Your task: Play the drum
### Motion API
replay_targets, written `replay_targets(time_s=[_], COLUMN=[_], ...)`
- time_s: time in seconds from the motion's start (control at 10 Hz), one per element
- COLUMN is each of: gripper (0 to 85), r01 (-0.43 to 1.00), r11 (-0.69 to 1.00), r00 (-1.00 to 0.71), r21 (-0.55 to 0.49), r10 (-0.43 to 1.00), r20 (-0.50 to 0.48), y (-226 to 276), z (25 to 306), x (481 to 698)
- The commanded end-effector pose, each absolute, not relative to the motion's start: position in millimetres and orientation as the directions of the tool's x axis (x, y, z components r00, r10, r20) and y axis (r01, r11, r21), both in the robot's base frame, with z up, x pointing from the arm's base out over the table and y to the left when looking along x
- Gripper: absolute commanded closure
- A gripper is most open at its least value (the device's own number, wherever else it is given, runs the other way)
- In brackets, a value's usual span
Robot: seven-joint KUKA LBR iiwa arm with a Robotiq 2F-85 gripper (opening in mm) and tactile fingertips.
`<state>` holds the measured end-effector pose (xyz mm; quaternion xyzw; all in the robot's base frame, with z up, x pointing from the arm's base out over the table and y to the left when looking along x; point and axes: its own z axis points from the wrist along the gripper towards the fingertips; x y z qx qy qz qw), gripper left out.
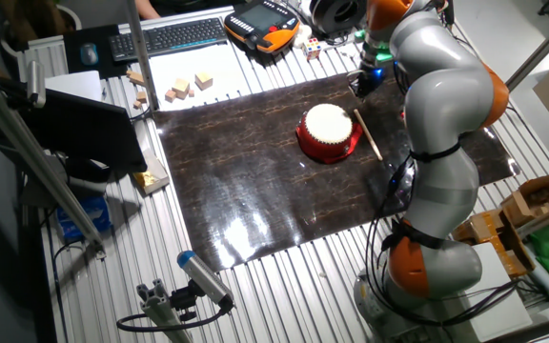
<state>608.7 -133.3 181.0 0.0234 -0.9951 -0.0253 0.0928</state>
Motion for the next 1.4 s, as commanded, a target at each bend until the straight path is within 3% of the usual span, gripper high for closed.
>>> replay_targets(time_s=[0.0, 0.3, 0.7, 1.1, 1.3], gripper=[84.3, 84.3, 84.3, 84.3, 84.3], r01=[-0.014, 0.06, 0.028, -0.013, -0.04], r11=[0.999, 0.998, 0.999, 0.998, 0.999], r00=[-0.983, -0.982, -0.99, -0.991, -0.981], r21=[0.04, -0.005, -0.029, -0.055, 0.009], r10=[-0.021, 0.06, 0.032, -0.005, -0.041], r20=[0.181, 0.18, 0.138, 0.136, 0.188], y=[-134, -134, -136, -157, -170], z=[181, 181, 179, 150, 129], x=[609, 609, 611, 627, 632])
